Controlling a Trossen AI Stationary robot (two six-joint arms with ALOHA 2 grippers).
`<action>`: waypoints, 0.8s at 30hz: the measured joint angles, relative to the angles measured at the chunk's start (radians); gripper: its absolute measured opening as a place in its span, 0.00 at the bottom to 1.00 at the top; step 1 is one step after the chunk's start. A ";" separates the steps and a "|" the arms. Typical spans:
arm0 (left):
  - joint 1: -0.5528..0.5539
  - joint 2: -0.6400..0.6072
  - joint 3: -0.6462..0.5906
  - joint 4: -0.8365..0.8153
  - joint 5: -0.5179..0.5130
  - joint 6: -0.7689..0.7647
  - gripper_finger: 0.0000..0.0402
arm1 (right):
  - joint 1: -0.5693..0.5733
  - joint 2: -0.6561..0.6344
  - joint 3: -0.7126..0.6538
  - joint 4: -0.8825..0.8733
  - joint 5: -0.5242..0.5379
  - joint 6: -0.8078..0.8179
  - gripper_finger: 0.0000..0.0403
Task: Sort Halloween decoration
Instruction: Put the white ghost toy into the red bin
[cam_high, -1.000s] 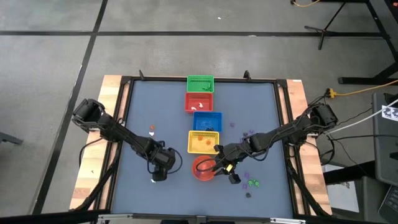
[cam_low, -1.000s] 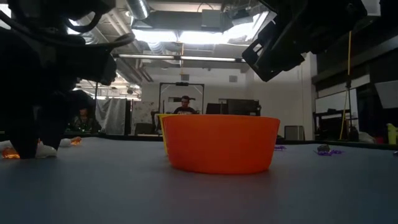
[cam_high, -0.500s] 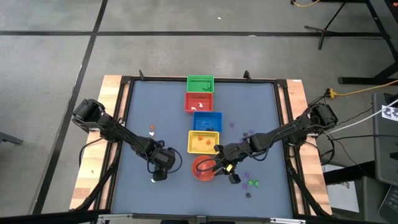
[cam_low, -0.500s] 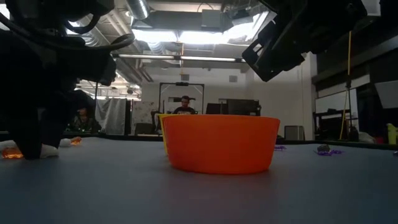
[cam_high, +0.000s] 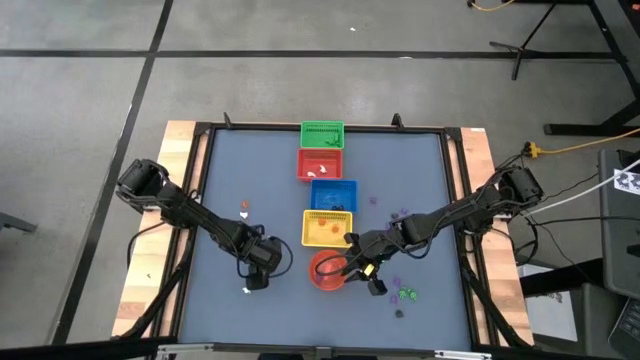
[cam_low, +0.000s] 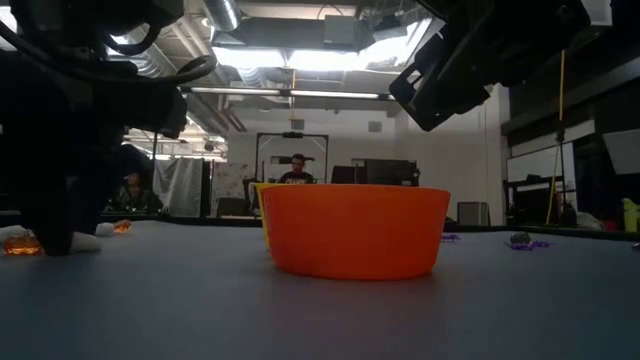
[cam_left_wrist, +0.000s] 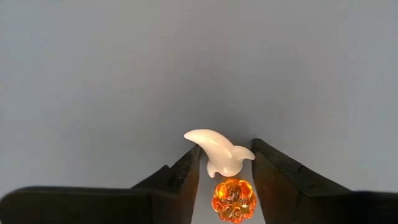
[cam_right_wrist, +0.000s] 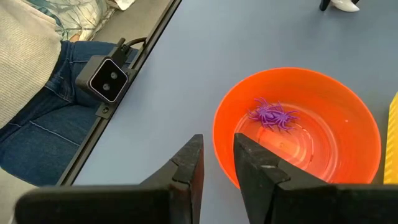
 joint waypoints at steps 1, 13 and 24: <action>0.000 0.000 0.000 0.000 0.000 0.000 0.29 | 0.000 0.000 0.000 0.000 0.000 0.000 0.21; 0.000 0.000 0.000 0.000 0.000 0.000 0.24 | 0.000 0.000 0.000 0.000 0.000 0.000 0.21; 0.000 0.000 -0.001 0.000 0.001 0.000 0.23 | 0.000 0.000 0.000 0.000 0.000 0.000 0.21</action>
